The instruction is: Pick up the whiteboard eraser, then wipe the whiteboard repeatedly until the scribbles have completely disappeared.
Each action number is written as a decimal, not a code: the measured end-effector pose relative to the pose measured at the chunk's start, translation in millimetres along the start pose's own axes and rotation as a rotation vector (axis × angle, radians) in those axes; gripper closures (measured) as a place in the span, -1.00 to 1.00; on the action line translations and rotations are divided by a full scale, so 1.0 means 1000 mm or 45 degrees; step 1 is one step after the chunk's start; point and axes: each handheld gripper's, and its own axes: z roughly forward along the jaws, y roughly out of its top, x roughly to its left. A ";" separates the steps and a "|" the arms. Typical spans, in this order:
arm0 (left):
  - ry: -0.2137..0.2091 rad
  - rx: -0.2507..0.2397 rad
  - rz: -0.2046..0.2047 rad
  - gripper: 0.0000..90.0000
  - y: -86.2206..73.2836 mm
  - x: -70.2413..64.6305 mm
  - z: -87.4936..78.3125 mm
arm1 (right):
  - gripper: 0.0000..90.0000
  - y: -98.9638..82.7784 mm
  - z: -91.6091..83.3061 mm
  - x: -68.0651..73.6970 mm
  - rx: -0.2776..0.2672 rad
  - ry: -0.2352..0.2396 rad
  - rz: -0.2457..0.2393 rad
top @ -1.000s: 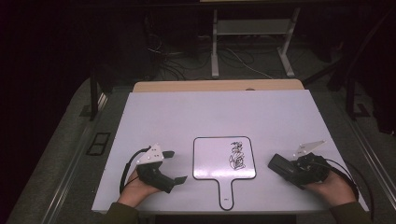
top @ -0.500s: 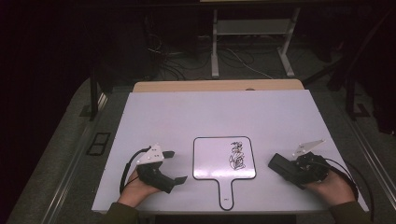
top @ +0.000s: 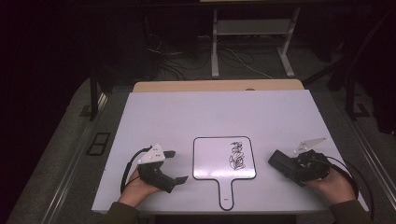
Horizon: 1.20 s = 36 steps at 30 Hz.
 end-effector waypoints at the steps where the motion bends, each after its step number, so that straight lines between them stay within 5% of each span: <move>1: 0.002 0.001 -0.002 -1.00 0.000 0.000 0.000 | -0.14 0.000 0.000 0.000 -0.001 0.002 0.001; 36: 0.002 -0.002 -0.003 -1.00 -0.001 -0.002 0.001 | -0.14 0.050 0.004 0.003 -0.084 0.062 -0.061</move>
